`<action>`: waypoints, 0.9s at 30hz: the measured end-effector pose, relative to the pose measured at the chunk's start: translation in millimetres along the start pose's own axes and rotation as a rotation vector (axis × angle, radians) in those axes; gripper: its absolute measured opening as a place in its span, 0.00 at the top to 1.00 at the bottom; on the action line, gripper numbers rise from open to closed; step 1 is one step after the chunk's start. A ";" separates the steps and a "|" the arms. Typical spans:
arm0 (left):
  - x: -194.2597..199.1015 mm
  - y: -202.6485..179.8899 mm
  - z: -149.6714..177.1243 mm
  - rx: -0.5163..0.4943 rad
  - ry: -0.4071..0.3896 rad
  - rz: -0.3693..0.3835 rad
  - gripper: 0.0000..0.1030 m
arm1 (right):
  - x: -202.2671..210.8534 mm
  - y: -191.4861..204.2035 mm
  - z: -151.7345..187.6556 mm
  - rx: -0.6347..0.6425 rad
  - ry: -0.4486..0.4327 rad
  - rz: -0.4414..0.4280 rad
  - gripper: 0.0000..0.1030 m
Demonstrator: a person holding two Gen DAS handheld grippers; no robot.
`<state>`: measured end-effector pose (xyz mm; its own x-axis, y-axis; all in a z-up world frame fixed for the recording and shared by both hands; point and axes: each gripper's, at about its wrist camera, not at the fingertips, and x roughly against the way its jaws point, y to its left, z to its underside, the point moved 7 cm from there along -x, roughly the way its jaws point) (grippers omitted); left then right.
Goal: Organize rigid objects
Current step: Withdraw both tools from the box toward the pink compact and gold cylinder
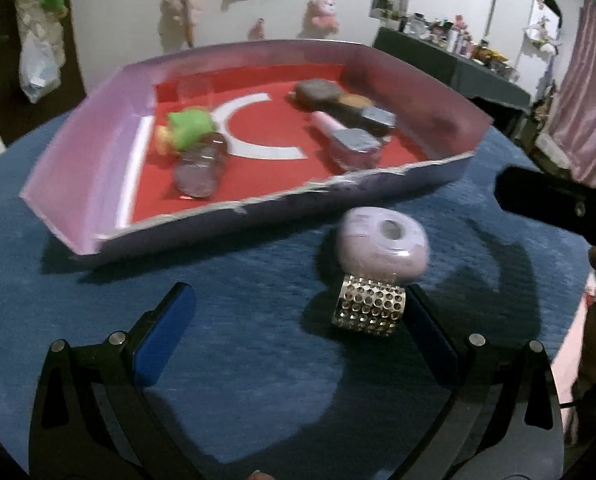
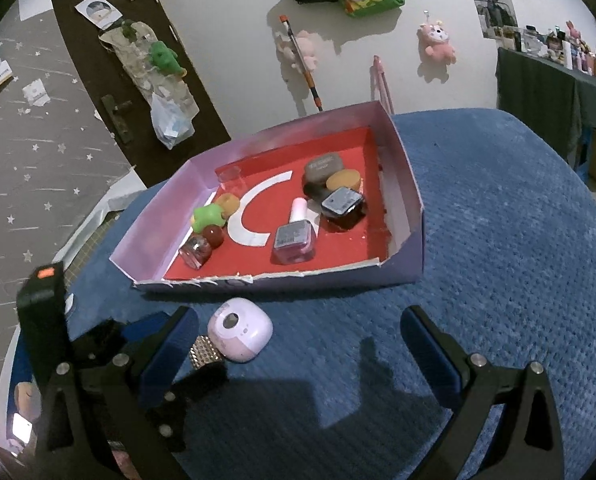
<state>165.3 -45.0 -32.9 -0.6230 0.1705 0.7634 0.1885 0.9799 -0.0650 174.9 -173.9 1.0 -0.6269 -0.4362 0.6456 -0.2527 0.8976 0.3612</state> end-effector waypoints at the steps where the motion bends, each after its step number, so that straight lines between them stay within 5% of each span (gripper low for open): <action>1: 2.6 8.7 0.8 0.002 0.001 -0.031 0.00 | -1.6 1.1 1.5 0.003 0.006 0.000 0.00; 8: 19.3 60.3 12.4 0.062 -0.004 -0.098 0.00 | -14.8 18.9 10.7 0.104 0.024 0.040 0.00; 13: 27.2 59.2 17.6 0.063 -0.014 -0.037 0.01 | -27.0 28.8 17.5 0.203 0.044 0.117 0.09; 27: 45.5 47.9 40.8 0.064 -0.005 0.050 0.01 | -43.9 37.6 23.5 0.253 0.090 0.093 0.09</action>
<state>115.0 13.9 -27.5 -0.6182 0.2195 0.7547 0.1709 0.9748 -0.1435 175.6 -119.5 -29.6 -0.5910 -0.3445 0.7294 -0.3796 0.9166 0.1254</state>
